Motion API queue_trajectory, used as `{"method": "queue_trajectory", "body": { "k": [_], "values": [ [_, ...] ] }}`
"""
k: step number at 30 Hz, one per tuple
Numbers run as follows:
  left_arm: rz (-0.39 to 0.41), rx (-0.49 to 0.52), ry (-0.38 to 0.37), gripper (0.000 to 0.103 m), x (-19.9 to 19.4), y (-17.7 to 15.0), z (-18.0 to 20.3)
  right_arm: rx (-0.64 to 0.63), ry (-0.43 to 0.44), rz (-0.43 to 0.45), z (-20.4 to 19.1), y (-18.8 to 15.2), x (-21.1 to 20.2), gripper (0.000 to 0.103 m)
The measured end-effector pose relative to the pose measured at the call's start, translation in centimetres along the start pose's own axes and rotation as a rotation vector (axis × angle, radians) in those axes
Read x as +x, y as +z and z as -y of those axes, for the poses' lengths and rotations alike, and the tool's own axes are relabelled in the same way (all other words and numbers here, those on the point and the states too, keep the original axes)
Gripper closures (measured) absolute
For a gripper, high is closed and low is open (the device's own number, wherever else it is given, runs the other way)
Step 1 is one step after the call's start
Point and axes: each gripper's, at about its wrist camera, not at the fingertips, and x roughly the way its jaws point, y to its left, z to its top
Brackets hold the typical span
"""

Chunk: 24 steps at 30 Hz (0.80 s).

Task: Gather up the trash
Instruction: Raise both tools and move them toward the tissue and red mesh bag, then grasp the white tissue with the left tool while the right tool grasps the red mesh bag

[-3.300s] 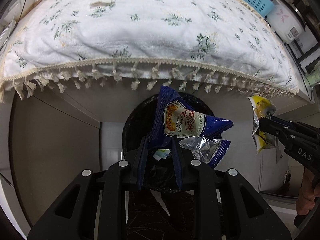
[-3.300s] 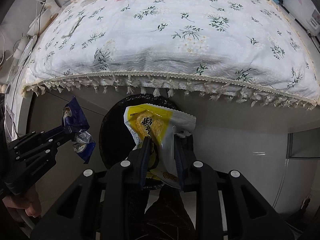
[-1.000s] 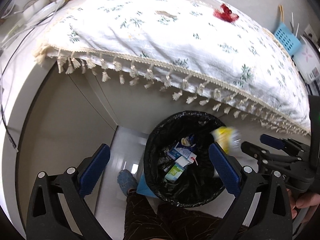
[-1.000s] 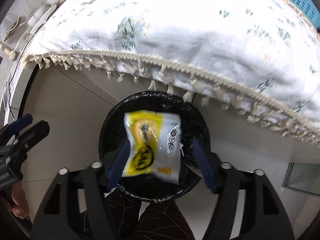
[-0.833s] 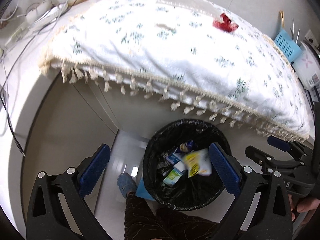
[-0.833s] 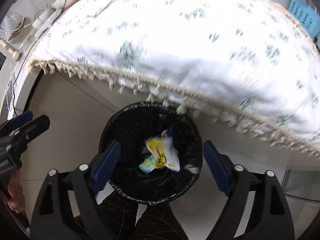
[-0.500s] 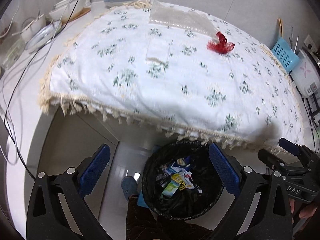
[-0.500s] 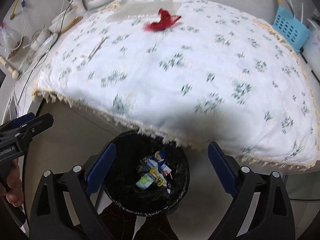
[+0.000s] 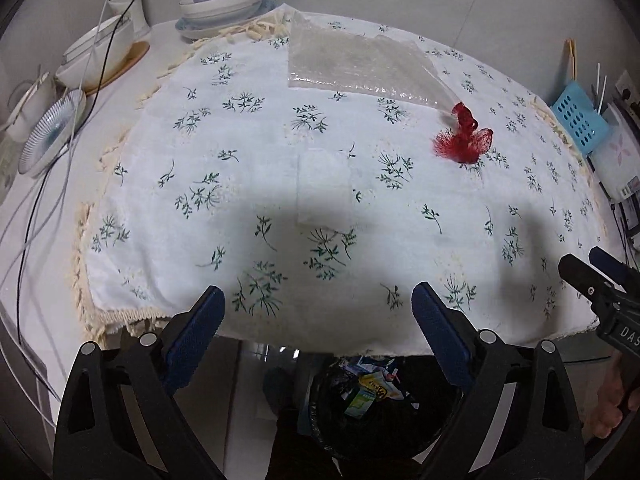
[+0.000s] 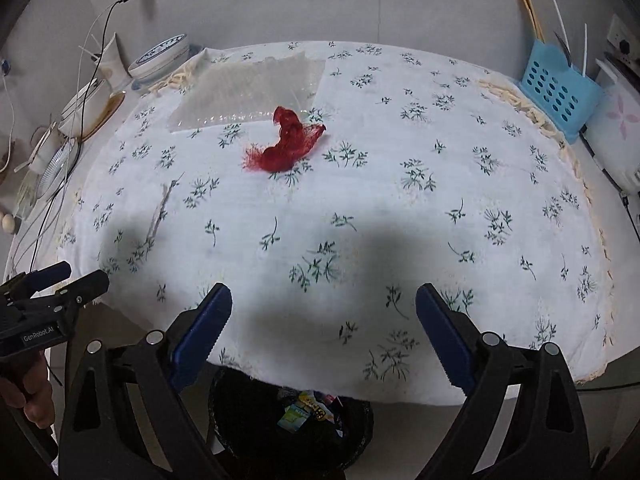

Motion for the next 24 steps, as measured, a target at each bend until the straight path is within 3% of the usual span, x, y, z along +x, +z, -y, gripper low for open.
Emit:
{"method": "queue_trajectory", "body": {
  "k": [7, 15, 24],
  "values": [
    [-0.071, 0.017, 0.005, 0.016, 3.3, 4.1, -0.8, 0.015, 0.003, -0.023, -1.3, 5.0, 2.6, 0.014],
    [-0.141, 0.022, 0.018, 0.022, 6.5, 7.2, -0.4, 0.032, 0.025, -0.113, -2.3, 9.9, 7.7, 0.024],
    [-0.202, 0.015, 0.046, 0.041, 8.3, 8.7, 0.0, 0.087, 0.046, -0.213, -2.7, 12.4, 11.9, 0.042]
  ]
}}
